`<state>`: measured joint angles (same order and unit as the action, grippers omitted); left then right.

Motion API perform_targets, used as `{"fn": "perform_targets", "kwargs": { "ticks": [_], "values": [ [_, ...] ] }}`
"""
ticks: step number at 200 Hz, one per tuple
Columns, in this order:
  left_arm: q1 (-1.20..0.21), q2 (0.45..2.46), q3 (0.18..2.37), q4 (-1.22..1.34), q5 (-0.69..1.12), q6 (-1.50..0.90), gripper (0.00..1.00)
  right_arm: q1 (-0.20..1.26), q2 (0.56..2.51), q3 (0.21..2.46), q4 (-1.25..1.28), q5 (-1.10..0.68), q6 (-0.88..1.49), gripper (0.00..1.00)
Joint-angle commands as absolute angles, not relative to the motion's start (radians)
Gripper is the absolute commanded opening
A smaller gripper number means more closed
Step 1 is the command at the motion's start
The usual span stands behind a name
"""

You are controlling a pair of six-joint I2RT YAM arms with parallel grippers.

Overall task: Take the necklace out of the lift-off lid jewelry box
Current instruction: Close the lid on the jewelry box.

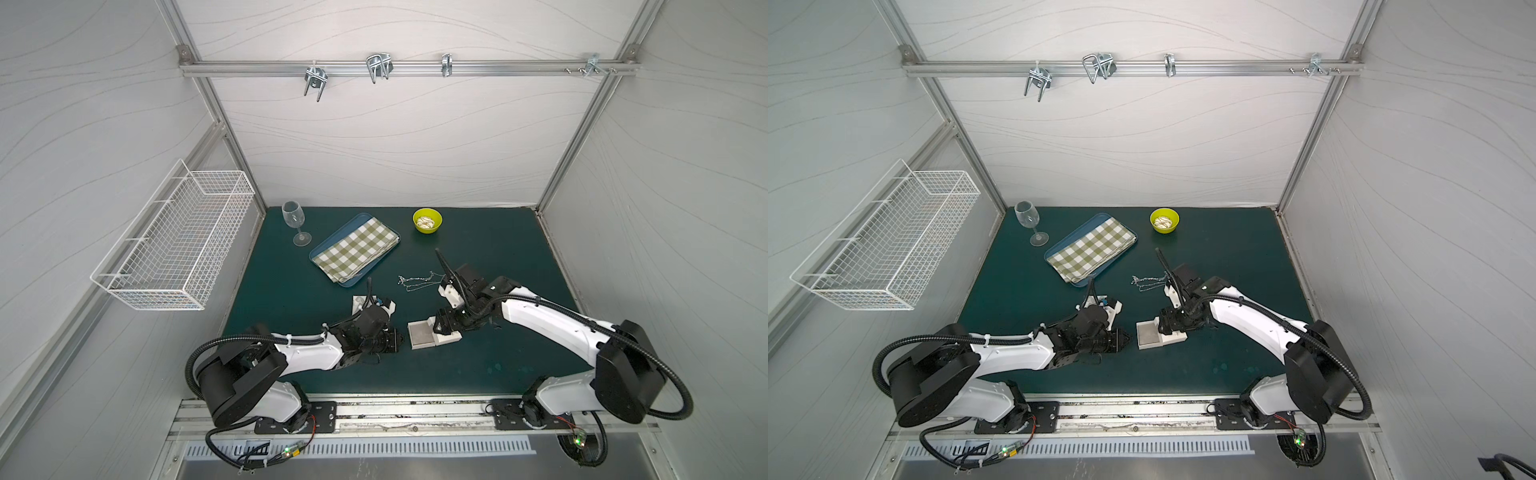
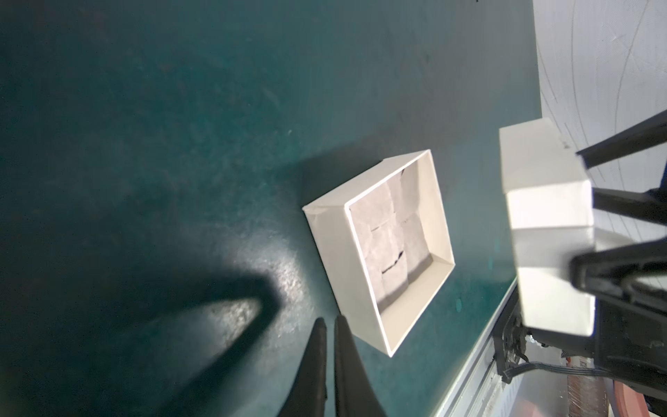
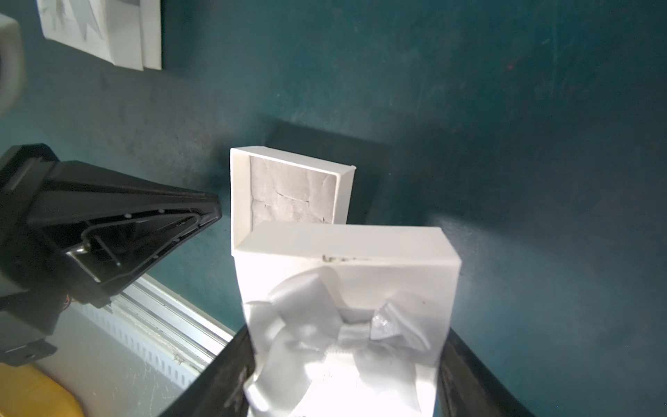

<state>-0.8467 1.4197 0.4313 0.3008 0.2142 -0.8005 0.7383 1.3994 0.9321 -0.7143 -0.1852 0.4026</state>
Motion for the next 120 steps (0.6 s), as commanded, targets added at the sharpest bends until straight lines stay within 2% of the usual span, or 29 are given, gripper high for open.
{"fn": "perform_targets", "kwargs": {
  "ticks": [1, 120],
  "values": [
    [-0.851, 1.440, 0.477, 0.363, 0.217, -0.816, 0.08, 0.756, 1.424, 0.956, -0.703, -0.193, 0.422, 0.65],
    [-0.851, 1.460, 0.471, 0.386, 0.225, -0.821, 0.08, 0.789, 1.532, 1.002, -0.655, -0.197, 0.433, 0.65]
  ]
}}
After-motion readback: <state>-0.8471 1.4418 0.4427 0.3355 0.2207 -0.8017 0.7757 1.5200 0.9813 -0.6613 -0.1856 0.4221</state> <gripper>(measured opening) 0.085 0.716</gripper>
